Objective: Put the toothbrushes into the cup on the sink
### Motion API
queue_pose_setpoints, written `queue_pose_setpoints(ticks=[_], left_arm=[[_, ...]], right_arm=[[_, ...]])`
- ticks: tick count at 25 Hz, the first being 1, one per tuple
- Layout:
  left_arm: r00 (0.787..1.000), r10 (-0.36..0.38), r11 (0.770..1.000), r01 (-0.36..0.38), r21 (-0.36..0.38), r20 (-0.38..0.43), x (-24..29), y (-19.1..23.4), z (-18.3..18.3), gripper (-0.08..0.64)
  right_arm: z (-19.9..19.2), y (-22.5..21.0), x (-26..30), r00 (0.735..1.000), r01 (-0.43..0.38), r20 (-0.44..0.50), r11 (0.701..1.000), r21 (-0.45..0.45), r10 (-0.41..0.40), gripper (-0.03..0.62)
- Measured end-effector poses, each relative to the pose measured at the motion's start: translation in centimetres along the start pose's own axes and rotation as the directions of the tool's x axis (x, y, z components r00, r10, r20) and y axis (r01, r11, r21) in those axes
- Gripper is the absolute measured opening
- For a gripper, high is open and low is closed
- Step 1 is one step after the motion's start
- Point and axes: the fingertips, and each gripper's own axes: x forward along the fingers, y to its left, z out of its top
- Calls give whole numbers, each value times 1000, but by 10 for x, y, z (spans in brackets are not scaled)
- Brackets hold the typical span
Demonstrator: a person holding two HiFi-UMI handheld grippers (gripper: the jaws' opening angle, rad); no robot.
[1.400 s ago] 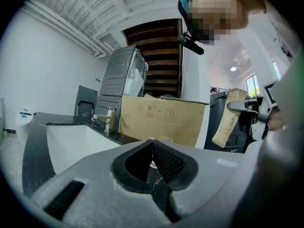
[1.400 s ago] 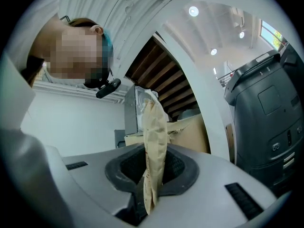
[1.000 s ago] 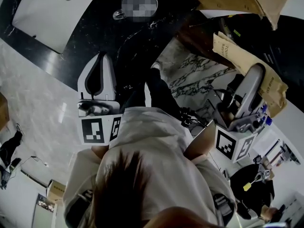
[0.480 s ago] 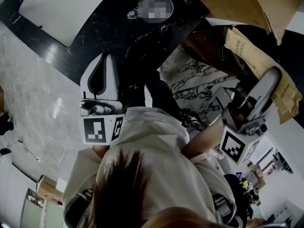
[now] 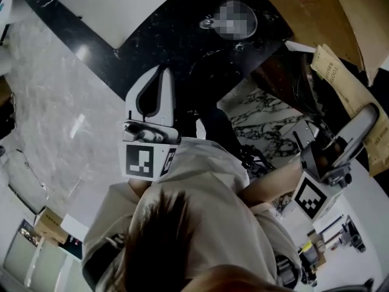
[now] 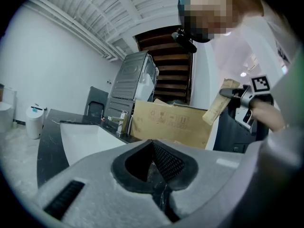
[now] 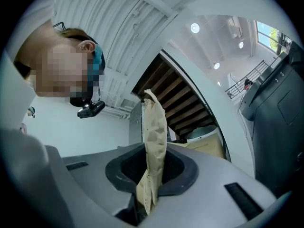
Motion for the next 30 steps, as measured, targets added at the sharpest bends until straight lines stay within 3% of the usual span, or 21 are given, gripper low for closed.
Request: queue_pose_setpoints(ticks=[30], left_arm=[[1000,-30,998,31,-51,8,-13,-9,14,15]], right_arm=[[11,35,11,998,-58,-2,998,21,58,46]])
